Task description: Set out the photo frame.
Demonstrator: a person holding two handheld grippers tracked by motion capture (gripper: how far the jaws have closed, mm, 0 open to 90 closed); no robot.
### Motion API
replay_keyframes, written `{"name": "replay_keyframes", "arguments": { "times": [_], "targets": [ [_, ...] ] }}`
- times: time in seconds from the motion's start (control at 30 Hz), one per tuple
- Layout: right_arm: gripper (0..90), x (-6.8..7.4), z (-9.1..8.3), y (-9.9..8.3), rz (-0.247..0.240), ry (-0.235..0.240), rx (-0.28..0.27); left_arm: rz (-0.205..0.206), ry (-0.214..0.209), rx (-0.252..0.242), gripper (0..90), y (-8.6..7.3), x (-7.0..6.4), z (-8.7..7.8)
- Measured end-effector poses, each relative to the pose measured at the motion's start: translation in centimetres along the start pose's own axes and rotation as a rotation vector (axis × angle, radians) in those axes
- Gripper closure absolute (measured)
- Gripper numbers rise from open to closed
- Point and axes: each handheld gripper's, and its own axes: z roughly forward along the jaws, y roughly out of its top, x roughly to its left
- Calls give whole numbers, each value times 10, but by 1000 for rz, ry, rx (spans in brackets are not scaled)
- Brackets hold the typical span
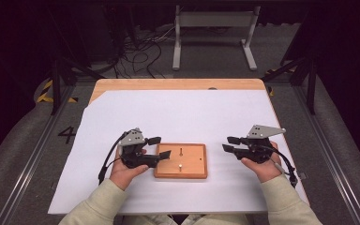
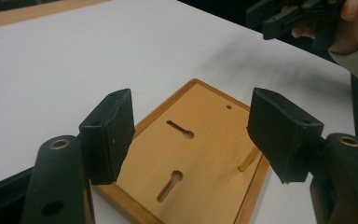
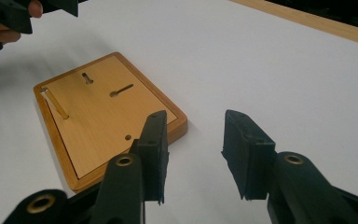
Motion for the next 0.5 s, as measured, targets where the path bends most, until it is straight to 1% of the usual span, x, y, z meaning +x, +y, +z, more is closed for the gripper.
{"name": "replay_keyframes", "arguments": {
  "times": [0.07, 0.1, 0.13, 0.2, 0.5],
  "targets": [
    [609, 0, 0, 0, -3, 0, -1, 22, -17, 23, 321, -2, -4, 7],
    [609, 0, -1, 0, -3, 1, -3, 22, -25, 32, 321, -3, -6, 10],
    [609, 0, -1, 0, -3, 1, -3, 22, -25, 32, 322, -3, -6, 10],
    [609, 0, -1, 0, -2, 1, -4, 28, -45, 47, 330, -5, -10, 16],
    [607, 1, -1, 1, -2, 2, -4, 63, -109, 87, 379, -11, -19, 28]
  ]
}}
